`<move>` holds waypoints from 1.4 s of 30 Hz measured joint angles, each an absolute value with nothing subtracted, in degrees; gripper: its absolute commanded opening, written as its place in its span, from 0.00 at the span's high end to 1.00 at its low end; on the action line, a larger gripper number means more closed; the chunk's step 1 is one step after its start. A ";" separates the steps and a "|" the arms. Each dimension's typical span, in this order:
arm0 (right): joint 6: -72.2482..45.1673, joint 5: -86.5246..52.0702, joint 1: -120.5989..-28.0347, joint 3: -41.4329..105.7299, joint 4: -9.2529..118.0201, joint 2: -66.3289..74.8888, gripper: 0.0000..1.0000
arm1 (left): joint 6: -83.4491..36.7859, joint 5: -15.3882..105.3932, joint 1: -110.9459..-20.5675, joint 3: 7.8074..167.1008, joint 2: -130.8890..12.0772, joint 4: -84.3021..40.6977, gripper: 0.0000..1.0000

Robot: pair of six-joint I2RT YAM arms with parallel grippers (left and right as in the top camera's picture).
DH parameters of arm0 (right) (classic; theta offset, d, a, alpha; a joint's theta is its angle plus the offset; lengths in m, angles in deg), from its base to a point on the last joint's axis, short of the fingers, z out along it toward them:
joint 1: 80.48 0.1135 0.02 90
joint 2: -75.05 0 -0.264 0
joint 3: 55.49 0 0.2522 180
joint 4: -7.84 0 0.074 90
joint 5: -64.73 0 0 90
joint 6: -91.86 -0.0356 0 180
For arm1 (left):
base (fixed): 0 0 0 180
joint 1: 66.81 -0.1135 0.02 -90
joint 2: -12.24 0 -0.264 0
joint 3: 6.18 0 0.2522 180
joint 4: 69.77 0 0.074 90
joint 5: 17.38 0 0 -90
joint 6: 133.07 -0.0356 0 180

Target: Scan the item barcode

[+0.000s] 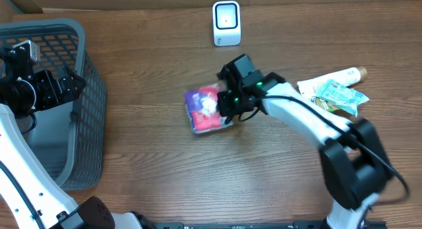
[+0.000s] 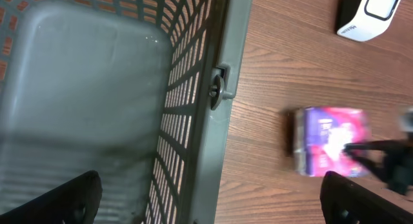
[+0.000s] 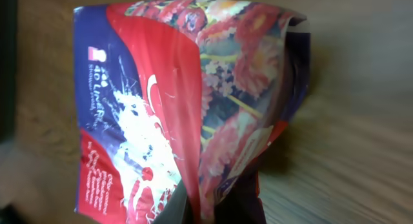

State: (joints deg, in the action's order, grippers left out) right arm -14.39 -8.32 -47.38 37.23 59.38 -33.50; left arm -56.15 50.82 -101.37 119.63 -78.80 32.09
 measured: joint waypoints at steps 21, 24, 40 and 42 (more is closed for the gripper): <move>-2.96 -79.60 -32.34 37.25 67.51 -36.84 0.93 | -56.15 50.82 -101.37 119.63 -78.80 32.09 0.00; -0.08 -81.04 -30.00 37.23 66.57 -38.00 0.90 | -56.15 50.82 -101.37 119.63 -78.80 32.09 0.00; 6.46 -73.78 -20.47 37.23 65.96 -38.00 0.31 | -56.17 50.82 -101.37 119.63 -78.80 32.09 0.00; 6.46 -70.79 -18.90 37.23 66.20 -38.00 0.31 | -56.15 50.82 -101.37 119.63 -78.80 32.09 0.00</move>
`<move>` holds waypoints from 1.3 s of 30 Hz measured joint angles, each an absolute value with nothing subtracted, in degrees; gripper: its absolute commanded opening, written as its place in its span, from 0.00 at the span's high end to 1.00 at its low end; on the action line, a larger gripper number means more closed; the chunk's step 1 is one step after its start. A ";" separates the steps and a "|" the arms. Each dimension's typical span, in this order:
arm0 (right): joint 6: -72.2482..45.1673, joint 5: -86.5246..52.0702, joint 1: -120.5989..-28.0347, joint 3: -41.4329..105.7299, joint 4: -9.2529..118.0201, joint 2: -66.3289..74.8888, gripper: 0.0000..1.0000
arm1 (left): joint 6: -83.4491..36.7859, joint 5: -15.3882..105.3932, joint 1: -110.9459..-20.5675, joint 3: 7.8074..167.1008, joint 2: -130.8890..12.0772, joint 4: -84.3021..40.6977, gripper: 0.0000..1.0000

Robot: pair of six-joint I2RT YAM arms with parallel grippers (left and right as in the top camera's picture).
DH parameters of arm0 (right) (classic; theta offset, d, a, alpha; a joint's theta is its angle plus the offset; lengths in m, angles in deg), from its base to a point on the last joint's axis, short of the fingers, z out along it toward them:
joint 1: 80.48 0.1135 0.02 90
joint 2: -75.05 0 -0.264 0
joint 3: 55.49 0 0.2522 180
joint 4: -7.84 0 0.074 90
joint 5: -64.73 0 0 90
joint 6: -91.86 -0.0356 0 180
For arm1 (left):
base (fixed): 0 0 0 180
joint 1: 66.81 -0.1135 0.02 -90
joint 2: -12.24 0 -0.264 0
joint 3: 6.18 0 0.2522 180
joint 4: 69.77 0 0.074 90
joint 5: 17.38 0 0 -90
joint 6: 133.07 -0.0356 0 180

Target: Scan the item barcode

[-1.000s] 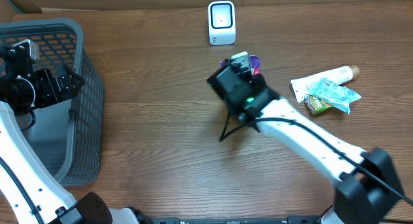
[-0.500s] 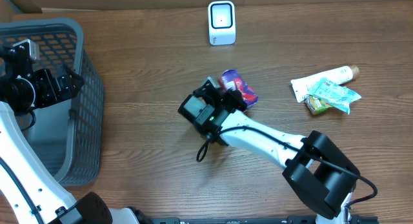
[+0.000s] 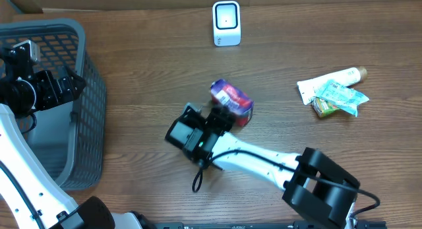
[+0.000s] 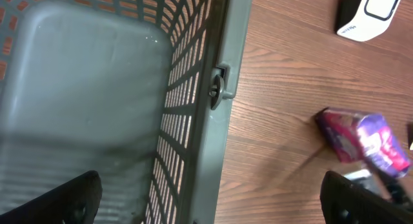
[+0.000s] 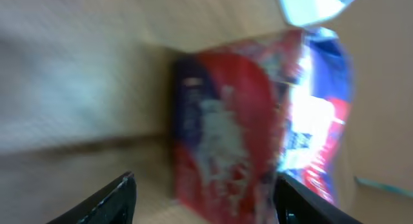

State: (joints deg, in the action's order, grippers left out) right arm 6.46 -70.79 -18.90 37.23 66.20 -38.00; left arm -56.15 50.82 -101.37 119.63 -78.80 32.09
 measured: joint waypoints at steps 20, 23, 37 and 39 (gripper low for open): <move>-10.46 -28.14 -34.96 42.48 69.59 -20.36 0.32 | -56.15 50.82 -101.39 119.63 -78.80 32.09 0.00; -15.16 -25.15 -41.72 43.04 71.60 -18.37 0.32 | -56.17 50.82 -101.39 119.63 -78.80 32.09 0.01; -35.44 -10.86 -53.06 27.09 65.98 -19.25 0.35 | -56.15 50.82 -101.39 119.63 -78.80 32.09 0.01; -37.19 -8.98 -52.89 24.16 63.36 -19.31 0.47 | -56.15 50.82 -101.39 119.63 -78.80 32.09 0.00</move>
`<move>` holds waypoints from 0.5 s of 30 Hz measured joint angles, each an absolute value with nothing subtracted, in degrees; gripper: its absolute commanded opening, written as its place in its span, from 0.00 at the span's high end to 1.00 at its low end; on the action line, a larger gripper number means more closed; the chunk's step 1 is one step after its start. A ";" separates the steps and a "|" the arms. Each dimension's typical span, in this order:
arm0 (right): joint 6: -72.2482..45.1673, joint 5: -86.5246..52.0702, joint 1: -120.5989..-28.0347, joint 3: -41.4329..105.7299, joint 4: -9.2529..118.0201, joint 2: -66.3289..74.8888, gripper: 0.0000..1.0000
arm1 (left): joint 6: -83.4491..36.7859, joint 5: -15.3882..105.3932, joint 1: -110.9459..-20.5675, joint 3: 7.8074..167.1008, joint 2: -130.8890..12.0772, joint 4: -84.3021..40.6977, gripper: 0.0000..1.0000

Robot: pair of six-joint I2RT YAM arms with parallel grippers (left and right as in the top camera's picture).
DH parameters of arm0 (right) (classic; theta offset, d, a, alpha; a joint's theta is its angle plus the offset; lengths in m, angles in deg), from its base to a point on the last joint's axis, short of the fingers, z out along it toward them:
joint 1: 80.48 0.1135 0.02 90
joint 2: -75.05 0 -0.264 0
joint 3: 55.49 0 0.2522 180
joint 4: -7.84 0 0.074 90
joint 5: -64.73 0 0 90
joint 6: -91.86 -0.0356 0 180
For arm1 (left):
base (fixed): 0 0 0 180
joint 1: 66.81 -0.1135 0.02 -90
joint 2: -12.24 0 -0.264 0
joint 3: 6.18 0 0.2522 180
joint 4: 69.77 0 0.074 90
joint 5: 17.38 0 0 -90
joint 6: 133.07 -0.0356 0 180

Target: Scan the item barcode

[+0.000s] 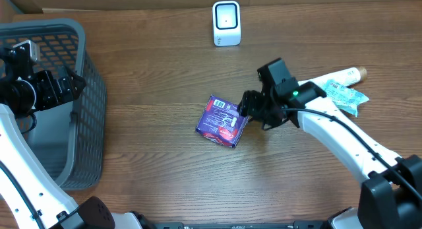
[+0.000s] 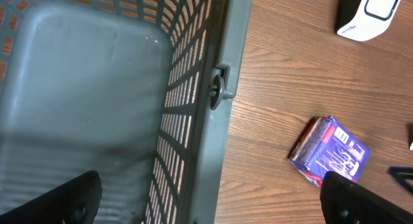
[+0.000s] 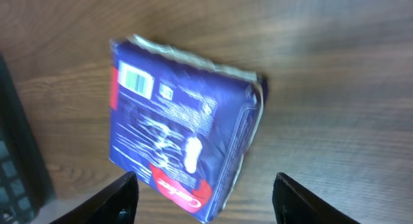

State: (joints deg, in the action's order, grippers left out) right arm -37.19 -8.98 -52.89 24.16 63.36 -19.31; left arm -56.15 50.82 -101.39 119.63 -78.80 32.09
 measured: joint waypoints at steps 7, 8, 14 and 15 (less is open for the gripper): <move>-36.45 -2.51 -47.25 20.40 59.64 -19.62 0.91 | -56.15 50.82 -101.39 119.63 -78.80 32.09 0.00; -36.29 -2.09 -46.18 20.40 59.66 -19.62 0.92 | -56.17 50.82 -101.39 119.63 -78.80 32.09 0.01; -37.76 -2.27 -41.04 20.25 59.60 -19.62 0.96 | -56.15 50.82 -101.39 119.63 -78.80 32.09 0.00; -38.74 -2.90 -40.62 19.94 59.22 -19.62 0.96 | -56.15 50.82 -101.39 119.63 -78.80 32.09 0.00</move>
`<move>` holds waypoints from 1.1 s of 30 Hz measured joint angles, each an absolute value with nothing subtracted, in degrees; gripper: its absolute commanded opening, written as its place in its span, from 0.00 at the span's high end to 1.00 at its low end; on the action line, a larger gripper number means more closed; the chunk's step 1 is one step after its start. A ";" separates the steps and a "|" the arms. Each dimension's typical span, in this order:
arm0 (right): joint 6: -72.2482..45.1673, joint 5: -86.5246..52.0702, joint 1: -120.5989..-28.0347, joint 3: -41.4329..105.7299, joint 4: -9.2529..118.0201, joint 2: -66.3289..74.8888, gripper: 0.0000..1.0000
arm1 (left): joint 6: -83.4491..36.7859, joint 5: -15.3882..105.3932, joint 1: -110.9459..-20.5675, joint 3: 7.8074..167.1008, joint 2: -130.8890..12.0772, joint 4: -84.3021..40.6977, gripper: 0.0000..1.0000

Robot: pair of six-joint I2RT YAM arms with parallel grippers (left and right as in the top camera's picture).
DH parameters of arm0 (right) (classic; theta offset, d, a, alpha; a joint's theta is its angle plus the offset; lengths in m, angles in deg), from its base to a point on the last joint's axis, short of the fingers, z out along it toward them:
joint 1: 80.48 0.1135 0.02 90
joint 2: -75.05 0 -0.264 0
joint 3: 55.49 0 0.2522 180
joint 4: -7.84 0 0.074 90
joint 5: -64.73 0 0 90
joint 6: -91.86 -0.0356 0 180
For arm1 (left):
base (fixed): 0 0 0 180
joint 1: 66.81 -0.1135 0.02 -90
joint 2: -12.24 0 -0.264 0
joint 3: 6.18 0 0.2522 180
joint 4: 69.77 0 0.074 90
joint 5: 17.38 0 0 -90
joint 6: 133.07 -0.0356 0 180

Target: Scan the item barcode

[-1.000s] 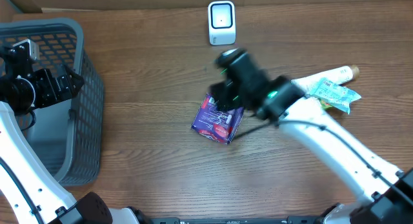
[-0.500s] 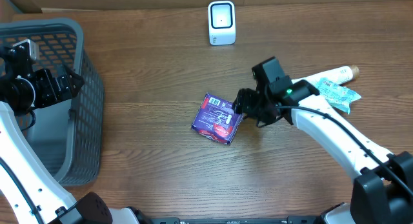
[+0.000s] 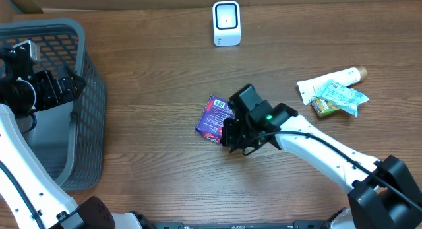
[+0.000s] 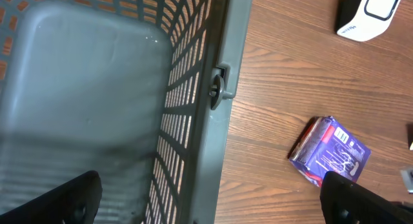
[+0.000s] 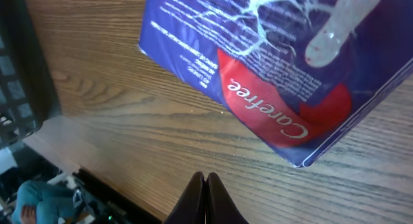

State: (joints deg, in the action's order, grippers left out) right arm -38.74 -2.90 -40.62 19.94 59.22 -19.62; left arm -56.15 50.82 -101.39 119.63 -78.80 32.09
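Observation:
A purple packet (image 3: 213, 118) lies flat mid-table with its printed back up; a white barcode patch (image 4: 342, 138) shows near one corner. The white scanner (image 3: 226, 23) stands at the far edge, well apart from the packet. My right gripper (image 3: 229, 138) is at the packet's near right corner, with the wrist covering that corner from overhead. In the right wrist view its fingers (image 5: 205, 197) are pressed together with nothing between them, just short of the packet (image 5: 277, 50). My left gripper (image 4: 210, 192) hangs wide open over the basket (image 4: 84, 88).
The grey mesh basket (image 3: 79, 133) fills the table's left end. A tube and green sachets (image 3: 333, 90) lie at the right. The scanner (image 4: 371, 11) also appears at the top right of the left wrist view.
My right gripper was open to the right of the packet; now it is shut at the packet's near right corner, holding nothing. The packet and the left arm have stayed put.
At first my right gripper held the packet, flower face up, mid-table. Then the packet stood tilted with the open gripper at its left. After that it lay barcode side up with the gripper open to its right. Now the gripper is shut beside it.

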 measured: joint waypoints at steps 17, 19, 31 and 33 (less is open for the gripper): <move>-51.11 -13.54 -40.14 12.90 51.79 -19.62 0.96 | -56.15 50.82 -101.39 119.63 -78.80 32.09 0.00; -51.35 -15.31 -40.17 12.90 50.11 -19.62 0.96 | -56.15 50.82 -101.39 119.63 -78.80 32.09 0.00; -50.46 -20.78 -41.37 12.90 48.54 -19.62 0.87 | -56.15 50.82 -101.39 119.63 -78.80 32.09 0.00; -49.28 -20.45 -42.88 12.90 48.93 -19.62 0.87 | -56.15 50.82 -101.39 119.63 -78.80 32.09 0.00</move>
